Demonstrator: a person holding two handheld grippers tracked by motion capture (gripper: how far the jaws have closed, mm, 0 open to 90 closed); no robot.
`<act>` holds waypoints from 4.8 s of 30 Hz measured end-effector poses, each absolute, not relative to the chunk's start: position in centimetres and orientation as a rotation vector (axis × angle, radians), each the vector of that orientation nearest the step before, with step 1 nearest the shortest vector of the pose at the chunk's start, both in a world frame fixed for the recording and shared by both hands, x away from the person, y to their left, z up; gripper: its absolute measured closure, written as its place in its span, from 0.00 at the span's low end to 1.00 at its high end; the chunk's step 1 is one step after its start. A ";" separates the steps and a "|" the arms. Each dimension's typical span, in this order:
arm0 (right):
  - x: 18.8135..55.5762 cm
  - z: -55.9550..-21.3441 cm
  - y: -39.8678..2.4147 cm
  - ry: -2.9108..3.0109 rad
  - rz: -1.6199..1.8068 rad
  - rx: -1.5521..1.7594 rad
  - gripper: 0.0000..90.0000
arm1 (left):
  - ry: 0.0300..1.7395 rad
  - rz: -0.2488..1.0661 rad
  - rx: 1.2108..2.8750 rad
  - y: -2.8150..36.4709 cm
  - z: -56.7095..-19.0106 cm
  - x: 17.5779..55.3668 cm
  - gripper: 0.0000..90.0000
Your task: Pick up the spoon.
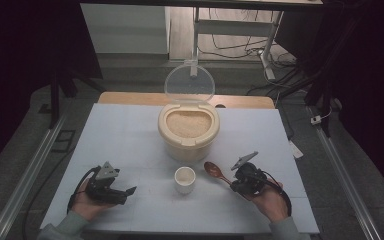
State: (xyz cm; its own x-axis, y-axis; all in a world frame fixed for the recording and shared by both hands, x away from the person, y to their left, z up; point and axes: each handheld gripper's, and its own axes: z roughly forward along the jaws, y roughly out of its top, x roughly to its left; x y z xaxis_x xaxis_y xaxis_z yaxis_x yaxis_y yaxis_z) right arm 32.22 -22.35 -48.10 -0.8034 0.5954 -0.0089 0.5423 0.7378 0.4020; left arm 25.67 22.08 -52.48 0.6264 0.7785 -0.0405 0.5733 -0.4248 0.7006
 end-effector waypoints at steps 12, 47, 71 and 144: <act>31.9 -46.4 -23.8 2.770 0.713 0.926 0.88 | 1.055 0.381 2.154 22.1 -52.5 25.7 0.12; 29.8 -42.4 -22.8 2.754 1.020 0.712 0.88 | 1.059 0.378 2.153 22.1 -52.6 25.7 0.12; 30.5 -41.1 -16.1 2.841 0.987 0.445 0.88 | 1.062 0.376 2.145 22.3 -52.4 25.8 0.12; 29.4 -42.5 -12.2 2.872 0.905 0.184 0.88 | 0.383 0.243 2.458 8.3 -42.8 27.7 0.34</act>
